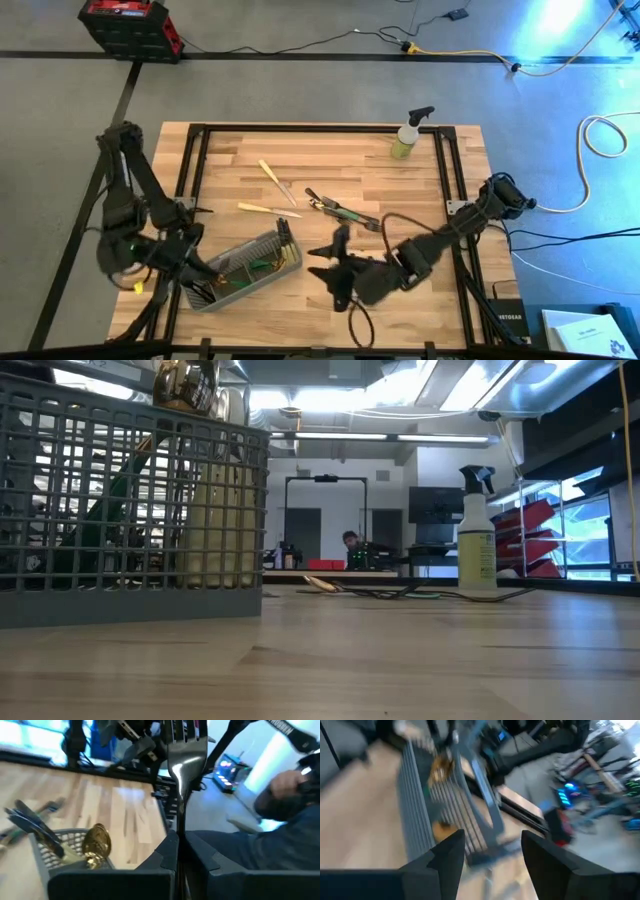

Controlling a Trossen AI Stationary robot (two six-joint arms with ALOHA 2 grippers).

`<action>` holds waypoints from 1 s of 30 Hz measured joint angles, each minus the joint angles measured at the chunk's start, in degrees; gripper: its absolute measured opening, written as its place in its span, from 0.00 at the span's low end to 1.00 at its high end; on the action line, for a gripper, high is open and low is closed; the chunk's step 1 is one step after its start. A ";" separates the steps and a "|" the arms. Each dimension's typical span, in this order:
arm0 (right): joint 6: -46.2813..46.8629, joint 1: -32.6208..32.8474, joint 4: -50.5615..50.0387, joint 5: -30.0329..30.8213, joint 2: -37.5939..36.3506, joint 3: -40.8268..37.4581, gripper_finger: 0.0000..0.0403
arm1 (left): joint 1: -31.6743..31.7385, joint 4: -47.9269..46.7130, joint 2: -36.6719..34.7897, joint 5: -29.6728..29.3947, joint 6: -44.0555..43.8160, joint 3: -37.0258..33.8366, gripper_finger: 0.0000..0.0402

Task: Sort silverware
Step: Put the fork into the silverware tray

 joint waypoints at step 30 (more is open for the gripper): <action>8.03 -11.32 24.37 -29.48 3.32 -0.02 0.44 | -17.68 -11.23 21.27 -37.34 -27.21 0.04 0.00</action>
